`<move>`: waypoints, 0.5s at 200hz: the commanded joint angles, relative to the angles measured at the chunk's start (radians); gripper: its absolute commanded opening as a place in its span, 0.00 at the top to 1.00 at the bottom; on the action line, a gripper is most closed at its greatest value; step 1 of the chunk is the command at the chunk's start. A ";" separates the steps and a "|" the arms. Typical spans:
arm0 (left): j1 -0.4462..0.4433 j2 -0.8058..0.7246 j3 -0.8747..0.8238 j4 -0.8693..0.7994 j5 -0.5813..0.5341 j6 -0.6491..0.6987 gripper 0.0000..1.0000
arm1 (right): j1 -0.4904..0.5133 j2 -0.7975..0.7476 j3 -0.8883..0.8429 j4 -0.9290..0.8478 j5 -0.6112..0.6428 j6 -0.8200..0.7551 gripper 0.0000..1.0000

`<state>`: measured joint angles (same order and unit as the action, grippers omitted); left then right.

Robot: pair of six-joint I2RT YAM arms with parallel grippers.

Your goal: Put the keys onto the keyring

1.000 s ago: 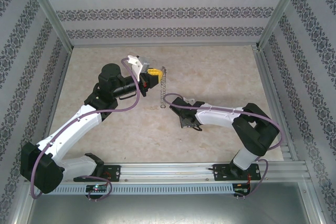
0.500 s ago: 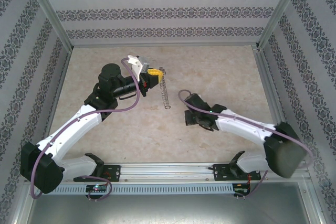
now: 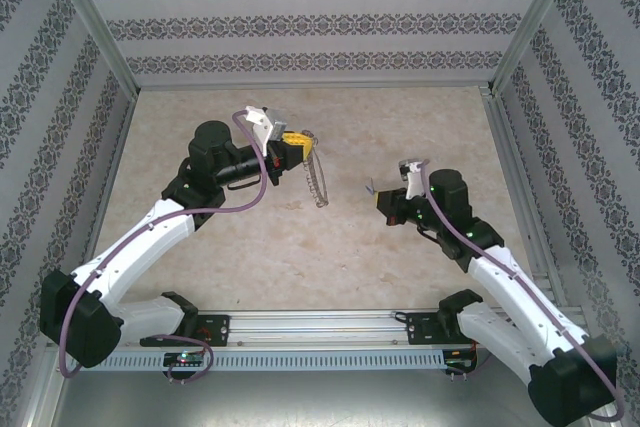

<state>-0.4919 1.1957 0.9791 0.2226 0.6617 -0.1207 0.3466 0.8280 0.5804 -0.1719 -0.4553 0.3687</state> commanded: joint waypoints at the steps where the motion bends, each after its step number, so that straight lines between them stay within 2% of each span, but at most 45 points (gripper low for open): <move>1: -0.008 0.004 0.008 0.073 0.038 -0.004 1.00 | -0.034 -0.035 -0.013 0.066 -0.183 -0.028 1.00; 29: -0.008 0.008 0.010 0.069 0.043 0.003 1.00 | -0.060 -0.042 0.005 0.090 -0.262 -0.023 1.00; 62: -0.009 0.012 0.009 0.069 0.049 0.003 1.00 | -0.062 -0.017 0.026 0.098 -0.295 -0.029 1.00; 100: -0.009 0.014 0.017 0.057 0.045 0.009 1.00 | -0.058 0.034 0.042 0.010 -0.197 -0.054 1.00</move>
<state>-0.4919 1.2102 0.9791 0.2226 0.6807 -0.1204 0.2897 0.8398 0.5892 -0.1238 -0.6949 0.3515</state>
